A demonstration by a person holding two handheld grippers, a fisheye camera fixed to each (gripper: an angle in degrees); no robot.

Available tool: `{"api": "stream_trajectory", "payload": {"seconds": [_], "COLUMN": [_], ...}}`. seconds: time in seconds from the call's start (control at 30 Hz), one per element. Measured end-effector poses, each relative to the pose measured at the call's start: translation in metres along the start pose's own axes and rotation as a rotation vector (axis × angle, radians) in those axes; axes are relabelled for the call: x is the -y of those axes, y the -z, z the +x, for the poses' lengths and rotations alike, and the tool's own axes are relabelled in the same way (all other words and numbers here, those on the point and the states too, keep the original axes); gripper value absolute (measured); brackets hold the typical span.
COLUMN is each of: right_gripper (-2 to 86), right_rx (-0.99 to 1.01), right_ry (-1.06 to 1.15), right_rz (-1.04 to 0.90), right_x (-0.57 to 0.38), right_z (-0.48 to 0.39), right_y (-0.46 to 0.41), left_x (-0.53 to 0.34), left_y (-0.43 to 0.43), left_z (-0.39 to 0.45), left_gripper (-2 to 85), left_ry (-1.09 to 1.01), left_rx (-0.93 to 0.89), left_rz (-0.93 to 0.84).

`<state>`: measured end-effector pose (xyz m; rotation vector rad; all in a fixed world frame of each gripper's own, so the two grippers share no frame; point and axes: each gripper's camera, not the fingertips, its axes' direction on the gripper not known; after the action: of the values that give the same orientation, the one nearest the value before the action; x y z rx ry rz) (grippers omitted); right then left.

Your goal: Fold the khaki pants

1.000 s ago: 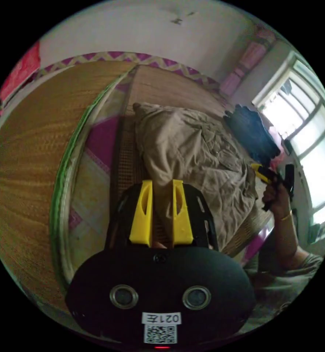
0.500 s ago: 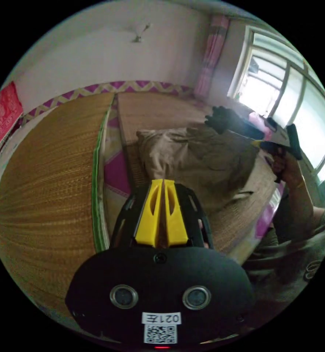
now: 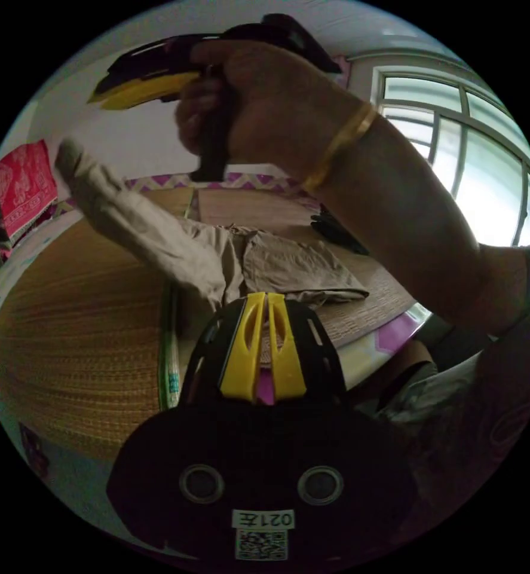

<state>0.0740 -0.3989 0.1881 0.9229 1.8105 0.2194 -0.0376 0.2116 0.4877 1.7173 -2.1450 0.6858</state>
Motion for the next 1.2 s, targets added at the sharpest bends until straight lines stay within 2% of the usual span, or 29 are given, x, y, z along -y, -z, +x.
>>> {"api": "stream_trajectory", "payload": {"seconds": [0.2,0.27,0.43,0.47,0.57,0.67,0.83,1.03,1.2], "right_gripper": [8.1,8.5,10.9,10.9,10.3,10.3,10.8,10.5,7.8], "right_rx": [-0.163,-0.204,-0.216,-0.247,-0.354,-0.434,-0.421,-0.322,-0.342], "right_ry": [-0.03,-0.006,0.083,0.1,0.119,0.146,0.157,-0.083,-0.11], "right_rz": [-0.245,-0.385,-0.606,-0.633,-0.652,-0.676,-0.763,-0.638,-0.576], "right_x": [-0.072,-0.112,-0.176,-0.184,-0.19,-0.187,-0.194,-0.186,-0.188], "right_z": [0.058,0.077,0.066,0.059,0.051,0.054,0.059,0.093,0.093], "right_y": [0.043,0.055,0.04,0.032,0.009,-0.016,-0.052,-0.019,-0.001], "left_x": [-0.005,-0.002,0.009,0.01,0.008,0.008,0.012,0.011,0.009], "left_y": [-0.014,-0.021,-0.039,-0.048,-0.067,-0.071,-0.077,-0.078,-0.078], "left_z": [-0.032,-0.046,-0.091,-0.108,-0.15,-0.147,-0.128,-0.126,-0.13], "left_gripper": [-0.6,-0.3,0.2,0.0,-0.8,-0.9,-1.0,-1.0,-1.0], "left_ry": [0.066,0.082,0.158,0.203,0.381,0.347,0.269,0.261,0.273], "left_rx": [0.08,0.149,0.266,0.279,0.156,0.186,0.291,0.302,0.286], "left_rz": [-0.062,-0.07,-0.066,-0.111,-0.258,-0.306,-0.33,-0.329,-0.323]}}
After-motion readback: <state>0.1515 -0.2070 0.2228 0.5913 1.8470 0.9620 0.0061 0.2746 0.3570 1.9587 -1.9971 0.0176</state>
